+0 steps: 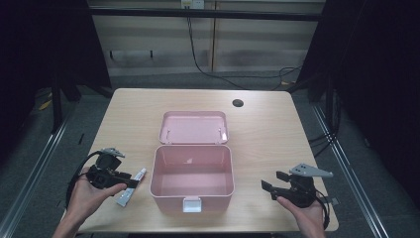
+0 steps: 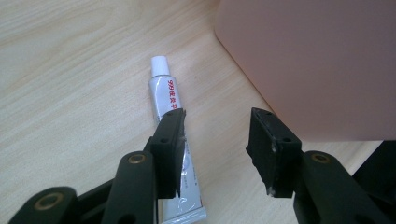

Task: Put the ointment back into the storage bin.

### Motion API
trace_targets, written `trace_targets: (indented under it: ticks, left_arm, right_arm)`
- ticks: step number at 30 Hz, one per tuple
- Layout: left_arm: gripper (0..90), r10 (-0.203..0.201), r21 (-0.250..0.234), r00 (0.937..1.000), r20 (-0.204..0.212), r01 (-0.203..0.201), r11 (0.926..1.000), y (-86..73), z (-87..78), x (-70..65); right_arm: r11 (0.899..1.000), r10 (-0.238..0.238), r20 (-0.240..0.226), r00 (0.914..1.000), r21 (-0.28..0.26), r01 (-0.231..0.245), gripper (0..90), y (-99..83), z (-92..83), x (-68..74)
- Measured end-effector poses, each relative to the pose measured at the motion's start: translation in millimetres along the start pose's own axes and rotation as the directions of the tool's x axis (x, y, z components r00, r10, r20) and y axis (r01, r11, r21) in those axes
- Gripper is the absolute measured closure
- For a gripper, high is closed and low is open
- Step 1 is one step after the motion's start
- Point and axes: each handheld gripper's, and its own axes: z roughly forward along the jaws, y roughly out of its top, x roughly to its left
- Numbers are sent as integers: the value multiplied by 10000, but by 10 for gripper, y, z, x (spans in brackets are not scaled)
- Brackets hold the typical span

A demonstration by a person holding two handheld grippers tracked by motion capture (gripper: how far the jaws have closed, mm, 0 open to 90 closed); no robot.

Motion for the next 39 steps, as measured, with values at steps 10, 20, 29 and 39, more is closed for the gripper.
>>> trace_targets:
  ticks: [10, 20, 29, 39]
  left_arm:
    - [607, -85, 406, 9999, -95, 88, 9991, 40, 146, 58]
    - [627, -16, 889, 9987, -512, 61, 9960, 14, 295, 131]
    - [653, -64, 948, 9994, -330, 95, 9954, -2, 363, 204]
    - [674, 266, 1379, 9985, -476, -198, 9903, -9, 477, 185]
  right_arm:
    - [9999, -26, -25, 10000, 111, 26, 298, -5, 7, 0]
    - [9998, -87, -62, 9999, 171, 88, 297, -3, 16, 14]
    - [9998, -47, -154, 9999, 194, 50, 294, -6, 25, 15]
    - [9998, -48, -191, 9998, 188, 52, 291, -3, 31, 12]
